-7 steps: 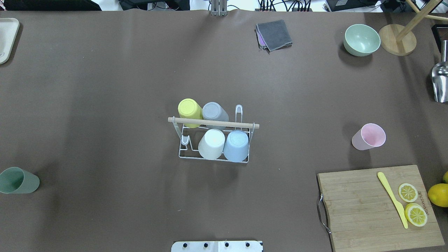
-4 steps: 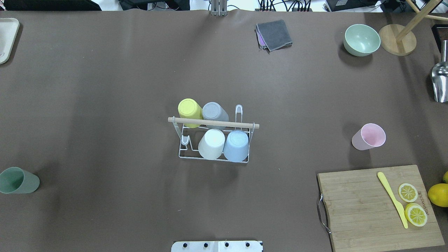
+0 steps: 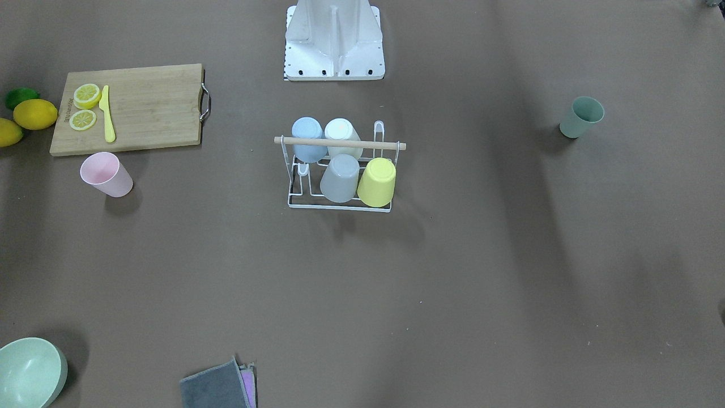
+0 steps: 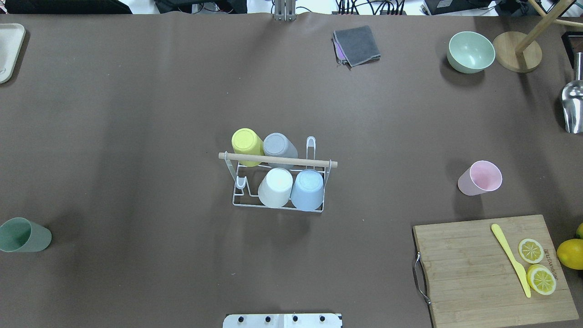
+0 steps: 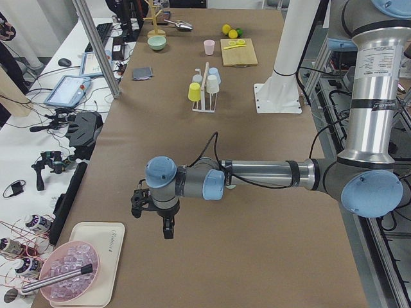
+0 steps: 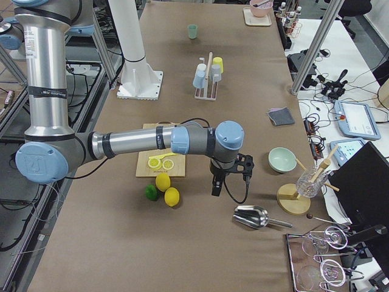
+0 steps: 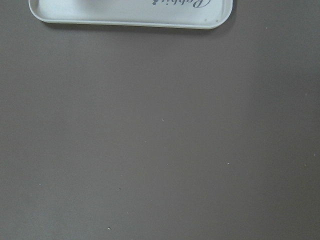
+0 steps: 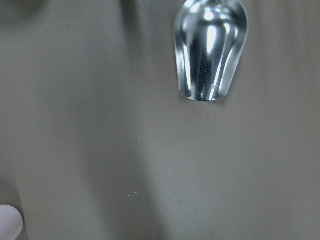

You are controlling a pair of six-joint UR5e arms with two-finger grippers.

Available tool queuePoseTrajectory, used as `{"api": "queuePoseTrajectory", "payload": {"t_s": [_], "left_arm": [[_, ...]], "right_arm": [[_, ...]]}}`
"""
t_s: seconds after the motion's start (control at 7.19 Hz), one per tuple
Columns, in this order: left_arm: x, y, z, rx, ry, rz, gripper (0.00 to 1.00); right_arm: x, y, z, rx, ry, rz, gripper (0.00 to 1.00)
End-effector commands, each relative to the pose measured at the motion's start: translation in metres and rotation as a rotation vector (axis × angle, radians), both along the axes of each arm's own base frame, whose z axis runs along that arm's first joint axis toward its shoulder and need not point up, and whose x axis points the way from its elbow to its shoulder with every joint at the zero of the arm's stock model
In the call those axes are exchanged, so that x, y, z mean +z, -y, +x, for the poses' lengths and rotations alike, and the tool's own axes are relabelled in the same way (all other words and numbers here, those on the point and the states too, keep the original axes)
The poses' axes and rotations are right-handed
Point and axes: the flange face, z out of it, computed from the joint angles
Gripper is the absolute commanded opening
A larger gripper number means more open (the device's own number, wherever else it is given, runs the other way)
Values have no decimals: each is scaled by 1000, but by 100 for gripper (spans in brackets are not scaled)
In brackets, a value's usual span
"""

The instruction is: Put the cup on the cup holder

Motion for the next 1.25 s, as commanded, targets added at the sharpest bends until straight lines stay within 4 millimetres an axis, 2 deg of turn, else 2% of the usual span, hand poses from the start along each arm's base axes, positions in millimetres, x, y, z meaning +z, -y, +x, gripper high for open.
{"api": "queuePoseTrajectory", "payload": {"t_s": [0.0, 0.28, 0.42, 0.56, 0.7, 0.97, 1.11], "left_arm": [[-34, 7, -8, -1, 144, -25, 98], [-44, 16, -7, -6, 135, -14, 98], [-66, 42, -5, -8, 139, 0, 98], [-91, 63, 1, -4, 137, -23, 98], [-101, 85, 17, 1, 139, -41, 98], [-130, 152, 37, -52, 133, -79, 98], [-135, 172, 49, -36, 139, -89, 98]], "right_arm": [[-37, 31, -40, -57, 17, -10, 98], [-63, 55, -104, -106, 10, -57, 98], [-63, 57, -120, -121, 7, -72, 98], [-61, 68, -124, -122, 18, -101, 98], [-69, 87, -131, -125, 14, -144, 98], [-74, 100, -143, -145, 8, -198, 98], [-78, 115, -158, -164, 9, -215, 98]]}}
